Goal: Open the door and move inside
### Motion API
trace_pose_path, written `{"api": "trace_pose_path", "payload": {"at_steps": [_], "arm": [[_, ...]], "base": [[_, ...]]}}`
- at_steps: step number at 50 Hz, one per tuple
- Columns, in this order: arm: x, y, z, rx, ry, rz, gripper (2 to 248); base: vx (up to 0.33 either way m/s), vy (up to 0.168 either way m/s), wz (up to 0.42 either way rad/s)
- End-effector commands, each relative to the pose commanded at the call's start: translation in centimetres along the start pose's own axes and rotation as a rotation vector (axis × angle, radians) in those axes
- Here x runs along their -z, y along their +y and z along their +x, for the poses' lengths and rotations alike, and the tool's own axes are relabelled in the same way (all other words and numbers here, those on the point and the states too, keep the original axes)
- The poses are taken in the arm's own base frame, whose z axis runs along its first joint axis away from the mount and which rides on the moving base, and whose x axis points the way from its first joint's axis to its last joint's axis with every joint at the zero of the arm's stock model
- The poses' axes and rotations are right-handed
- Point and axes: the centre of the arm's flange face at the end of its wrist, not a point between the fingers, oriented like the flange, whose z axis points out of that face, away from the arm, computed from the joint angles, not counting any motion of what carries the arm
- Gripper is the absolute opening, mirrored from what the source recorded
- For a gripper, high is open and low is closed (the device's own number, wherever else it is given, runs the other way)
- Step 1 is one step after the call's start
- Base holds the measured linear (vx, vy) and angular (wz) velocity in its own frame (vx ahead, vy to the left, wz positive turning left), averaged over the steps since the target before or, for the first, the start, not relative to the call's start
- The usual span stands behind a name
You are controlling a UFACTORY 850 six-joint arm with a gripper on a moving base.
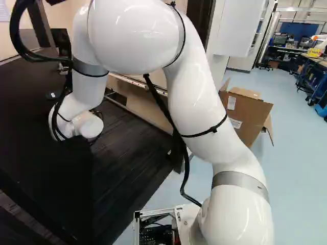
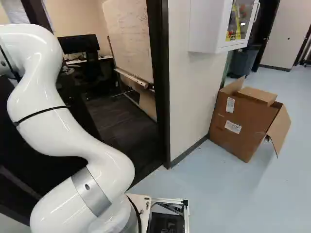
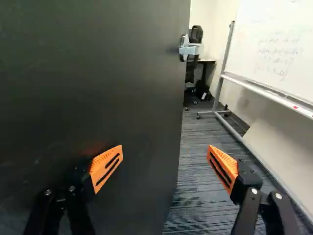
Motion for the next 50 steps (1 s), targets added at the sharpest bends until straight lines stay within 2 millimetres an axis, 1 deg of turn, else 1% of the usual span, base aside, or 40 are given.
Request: {"api": "trace_pose_path", "payload": {"at_steps": [10,34,42,50], "arm": [[1.0,-1.8,0.0,0.083,0.001,0.057,247],[3.2,-5.8,-0.1,0.155,0.011,0.194,247],[3.4,-6.2,-0.1,0.161,0.012,0.206,247],[4.0,-5.7,-0.1,0.162,0.006,0.202,247]], "base": [[0.000,0.000,0.000],[0.000,0.000,0.000],[0.000,0.000,0.000],[0.000,0.000,0.000]]}}
